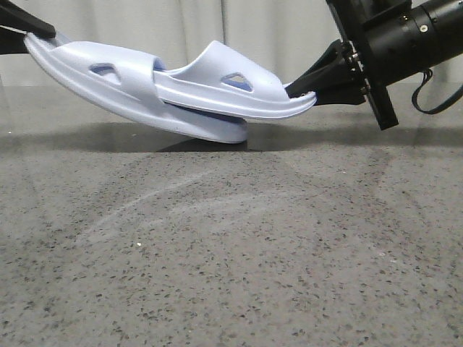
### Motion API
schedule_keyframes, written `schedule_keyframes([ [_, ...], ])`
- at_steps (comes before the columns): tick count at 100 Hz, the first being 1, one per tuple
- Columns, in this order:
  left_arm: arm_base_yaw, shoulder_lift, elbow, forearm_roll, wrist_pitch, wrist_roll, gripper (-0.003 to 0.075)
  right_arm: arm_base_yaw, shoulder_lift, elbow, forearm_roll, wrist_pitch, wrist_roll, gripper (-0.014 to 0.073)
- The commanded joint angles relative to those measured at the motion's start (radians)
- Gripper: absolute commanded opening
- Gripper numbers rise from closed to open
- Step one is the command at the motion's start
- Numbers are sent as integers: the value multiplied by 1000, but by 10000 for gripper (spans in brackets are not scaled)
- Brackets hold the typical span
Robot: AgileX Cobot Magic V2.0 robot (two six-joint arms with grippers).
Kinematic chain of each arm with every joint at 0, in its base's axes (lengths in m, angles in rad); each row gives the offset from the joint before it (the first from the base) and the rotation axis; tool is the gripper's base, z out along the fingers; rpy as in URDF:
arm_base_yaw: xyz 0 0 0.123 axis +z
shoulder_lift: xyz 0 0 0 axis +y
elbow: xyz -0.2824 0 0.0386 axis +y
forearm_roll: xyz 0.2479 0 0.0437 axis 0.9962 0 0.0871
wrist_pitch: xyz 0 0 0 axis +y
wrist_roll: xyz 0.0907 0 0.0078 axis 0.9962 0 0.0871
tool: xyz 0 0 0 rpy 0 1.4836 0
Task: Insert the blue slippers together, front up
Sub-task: 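Slide the right gripper's slipper onto the left gripper's slipper, soles stacked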
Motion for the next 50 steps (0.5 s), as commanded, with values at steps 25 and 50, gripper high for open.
schedule_keyframes([
  [25, 41, -34, -25, -73, 188, 2, 15, -38, -48, -35, 68, 250, -17, 155],
  [50, 97, -34, -25, -71, 188, 2, 15, -118, -65, -35, 65, 250, -10, 237],
])
